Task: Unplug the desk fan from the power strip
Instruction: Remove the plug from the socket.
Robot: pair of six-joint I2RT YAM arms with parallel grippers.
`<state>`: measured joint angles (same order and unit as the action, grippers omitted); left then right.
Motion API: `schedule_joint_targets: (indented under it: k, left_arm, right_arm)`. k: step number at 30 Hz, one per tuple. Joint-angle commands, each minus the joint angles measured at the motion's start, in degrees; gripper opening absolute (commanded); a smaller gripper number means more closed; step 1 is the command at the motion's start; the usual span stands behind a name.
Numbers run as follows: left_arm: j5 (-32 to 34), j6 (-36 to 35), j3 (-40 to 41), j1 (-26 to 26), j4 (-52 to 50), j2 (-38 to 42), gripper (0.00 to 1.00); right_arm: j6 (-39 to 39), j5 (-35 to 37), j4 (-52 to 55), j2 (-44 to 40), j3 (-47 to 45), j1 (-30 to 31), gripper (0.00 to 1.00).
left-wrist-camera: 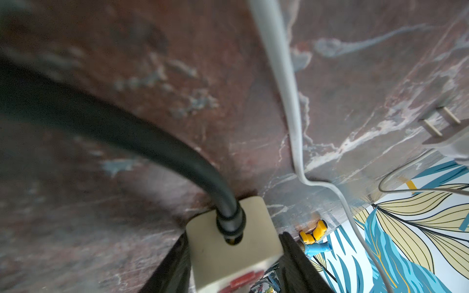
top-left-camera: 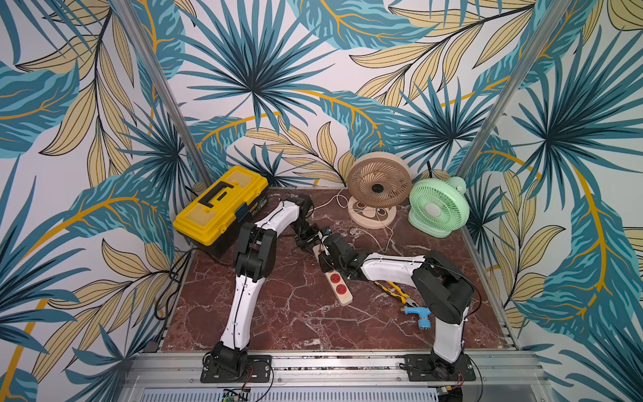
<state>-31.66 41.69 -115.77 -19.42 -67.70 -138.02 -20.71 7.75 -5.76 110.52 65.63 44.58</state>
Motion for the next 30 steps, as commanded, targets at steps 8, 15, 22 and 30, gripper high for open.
schedule_joint_targets:
  k: [8,15,22,30]
  left_arm:
    - [8.47,-2.23,3.35,-0.22,5.11,-6.73,0.0]
    - [8.48,-2.15,3.47,-0.22,5.29,-6.74,0.0]
    - [8.47,-2.14,3.11,-0.27,5.19,-6.75,0.0]
    - [8.99,-2.35,2.96,-0.05,4.86,-6.88,0.0]
  right_arm:
    - [-6.08,-3.31,-3.44,1.49,-0.97,-2.74,0.0]
    - [-3.93,-2.85,-1.91,1.1,-0.39,-2.29,0.0]
    - [4.56,5.4,3.49,2.74,4.13,3.58,0.0]
    - [12.94,15.97,5.62,5.16,7.4,9.52,0.0]
